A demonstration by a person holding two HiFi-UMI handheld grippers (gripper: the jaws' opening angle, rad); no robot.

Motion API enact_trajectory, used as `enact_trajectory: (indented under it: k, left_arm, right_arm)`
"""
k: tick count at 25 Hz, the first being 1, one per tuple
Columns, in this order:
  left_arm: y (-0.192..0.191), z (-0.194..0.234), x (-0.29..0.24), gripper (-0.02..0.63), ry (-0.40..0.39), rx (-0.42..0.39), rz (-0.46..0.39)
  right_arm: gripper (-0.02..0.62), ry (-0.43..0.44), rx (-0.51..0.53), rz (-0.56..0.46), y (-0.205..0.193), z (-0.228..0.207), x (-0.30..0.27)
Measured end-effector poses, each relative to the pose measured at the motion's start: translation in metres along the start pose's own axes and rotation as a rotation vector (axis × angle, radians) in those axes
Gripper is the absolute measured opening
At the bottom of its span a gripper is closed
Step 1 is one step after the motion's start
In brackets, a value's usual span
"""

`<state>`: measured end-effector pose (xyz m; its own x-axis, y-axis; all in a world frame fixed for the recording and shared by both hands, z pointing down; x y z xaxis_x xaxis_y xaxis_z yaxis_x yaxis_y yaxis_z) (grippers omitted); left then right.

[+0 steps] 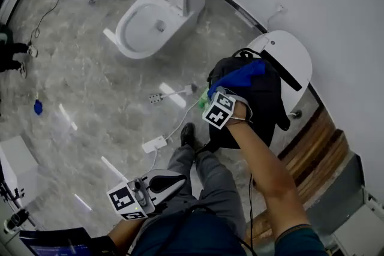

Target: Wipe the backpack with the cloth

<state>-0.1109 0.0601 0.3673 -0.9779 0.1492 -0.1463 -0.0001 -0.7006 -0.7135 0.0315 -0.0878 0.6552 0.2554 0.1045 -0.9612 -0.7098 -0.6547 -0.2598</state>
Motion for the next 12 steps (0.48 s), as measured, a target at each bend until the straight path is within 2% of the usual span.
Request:
enact_trajectory:
  k: [1, 3, 5, 7, 10, 12]
  left_arm:
    - [0.0, 0.002, 0.003, 0.005, 0.014, 0.004, -0.024]
    - [0.0, 0.006, 0.008, 0.005, 0.033, 0.012, -0.061]
    - [0.0, 0.009, 0.014, 0.005, 0.034, 0.014, -0.08]
    - [0.0, 0.012, 0.018, 0.005, 0.032, 0.013, -0.092]
    - [0.0, 0.015, 0.022, 0.005, 0.036, 0.018, -0.103]
    - [0.0, 0.016, 0.024, 0.005, 0.041, 0.022, -0.11]
  right_arm:
    - [0.02, 0.022, 0.047, 0.036, -0.002, 0.017, -0.002]
    - [0.02, 0.144, 0.068, 0.134, -0.015, 0.059, -0.014]
    - [0.02, 0.293, 0.017, 0.233, -0.033, 0.1, -0.025]
    - [0.02, 0.406, -0.046, 0.319, -0.057, 0.136, -0.034]
    - [0.02, 0.495, -0.086, 0.447, -0.11, 0.175, -0.037]
    - [0.02, 0.5, -0.116, 0.452, -0.132, 0.179, -0.025]
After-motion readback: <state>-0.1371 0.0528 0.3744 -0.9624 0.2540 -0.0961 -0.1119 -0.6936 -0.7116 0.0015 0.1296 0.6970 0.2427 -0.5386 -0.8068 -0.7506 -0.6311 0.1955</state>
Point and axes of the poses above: the fingertips, and each gripper's own axes: x backward along the fingers, z to its left, y out of its top, the point moved 4 cm from there along x, backward along the fingers, and after that the axes turned 7 degrees about -x, right-handed, at the moved point
